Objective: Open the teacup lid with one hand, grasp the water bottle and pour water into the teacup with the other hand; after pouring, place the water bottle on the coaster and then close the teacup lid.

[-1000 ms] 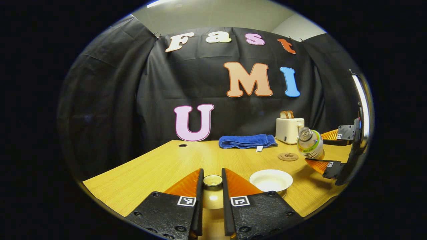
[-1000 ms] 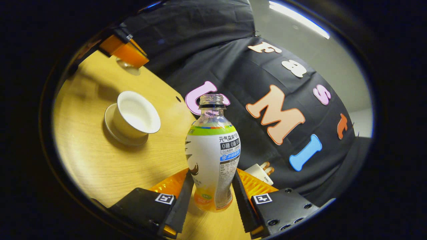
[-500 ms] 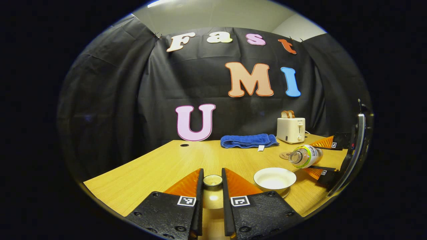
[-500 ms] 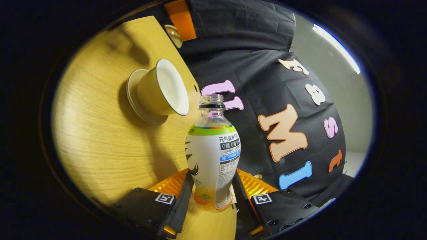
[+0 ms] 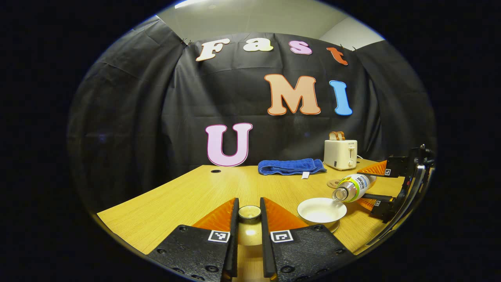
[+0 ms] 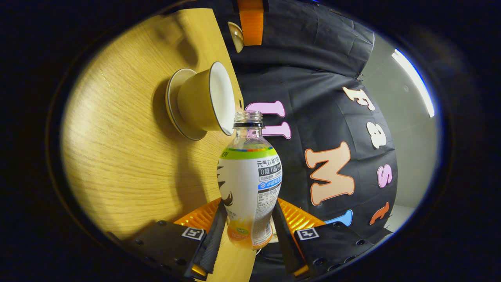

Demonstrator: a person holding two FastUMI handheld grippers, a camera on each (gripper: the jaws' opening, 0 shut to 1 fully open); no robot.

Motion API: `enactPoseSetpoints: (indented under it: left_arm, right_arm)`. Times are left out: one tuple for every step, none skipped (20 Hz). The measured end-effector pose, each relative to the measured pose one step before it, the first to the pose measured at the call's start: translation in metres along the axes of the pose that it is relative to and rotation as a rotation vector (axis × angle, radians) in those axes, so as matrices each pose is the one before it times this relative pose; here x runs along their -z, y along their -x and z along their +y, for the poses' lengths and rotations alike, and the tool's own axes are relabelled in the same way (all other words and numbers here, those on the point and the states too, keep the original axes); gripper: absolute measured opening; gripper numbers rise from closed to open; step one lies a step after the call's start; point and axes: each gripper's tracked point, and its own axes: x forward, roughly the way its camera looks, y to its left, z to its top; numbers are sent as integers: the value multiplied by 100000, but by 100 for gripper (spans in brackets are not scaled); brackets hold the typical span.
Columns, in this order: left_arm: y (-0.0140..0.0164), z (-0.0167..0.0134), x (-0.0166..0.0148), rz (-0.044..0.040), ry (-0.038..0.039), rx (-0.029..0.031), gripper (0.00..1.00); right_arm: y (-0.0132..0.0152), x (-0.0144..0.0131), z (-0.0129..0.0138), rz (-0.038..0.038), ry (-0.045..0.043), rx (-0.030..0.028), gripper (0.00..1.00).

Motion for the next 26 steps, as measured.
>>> enactPoseSetpoints:
  left_arm:
    - [6,28,-69,-108,-158,-55,23]
    - [13,50,25,44,-225,-47,23]
    - [-44,39,-40,-13,-200,35,23]
    - [-32,4,-56,-174,-3,-99,23]
    - [10,8,-19,-46,-120,32,23]
    - [76,45,-37,-125,-13,-3,23]
    - [38,29,-81,-96,89,48,22]
    - [-40,-74,19,-122,57,46,23]
    - [-35,26,-66,-198,107,66,23]
    - [-73,-12,-16,-74,-45,7,23]
    - [-7,55,-53,-19,-45,54,23]
    - [82,9,39,-147,66,28,23]
    - [-29,9,-34,-3,8,50,23]
    - [-16,21,28,140,-51,-19,23]
    - [-31,33,12,56,229,134,24]
    - [17,-32,38,91,249,48,24]
    - [-23,3,-53,-27,141,15,23]
    - [21,43,55,57,40,-14,23]
    - [11,-9,-19,-42,143,57,22]
    - [-45,-18,77,85,311,99,23]
    - [-37,35,-4,26,304,48,23]
    - [45,27,48,26,130,-70,23]
    - [44,71,-59,17,123,-11,22]
    - [-59,-7,77,109,122,-10,23]
    - [67,68,5,6,157,16,23]
    - [-45,15,5,22,100,-107,23]
  right_arm:
    - [108,-8,-28,-448,1838,180,70]
    - [-163,-84,35,-343,1984,272,70]
    - [0,-104,-6,-423,2380,507,70]
    - [300,-278,140,-393,2574,731,70]
    - [273,-297,43,-576,2572,739,70]
    - [405,-410,255,-495,2222,314,70]
    - [169,-108,332,-362,2170,-173,70]
    - [-212,54,-284,-404,2213,-63,70]
    - [-1,2,-45,-326,2330,-9,70]
    - [-45,-185,7,-360,2110,109,70]
    - [111,-40,-41,-320,1633,303,70]
    - [102,-56,99,-146,1110,157,70]
    - [194,-111,67,-242,1163,21,70]
    - [183,-241,-129,-388,1488,249,70]
    - [141,-251,-53,-564,1892,163,70]
    - [-6,-94,-161,-665,2171,108,70]
    - [29,-56,-144,-732,2193,8,70]
    - [-437,170,-722,-670,1936,92,70]
    - [-383,182,-598,-625,1709,-34,70]
    - [-565,404,-258,-464,1451,90,70]
    - [-31,122,-85,-530,1447,31,70]
    - [-33,-65,-204,-417,1573,275,70]
    - [-19,-72,-208,-415,1667,396,70]
    - [72,-58,-87,-470,1577,468,70]
    - [-5,64,-99,-430,1785,528,69]
    - [-112,79,-178,-370,1819,567,69]
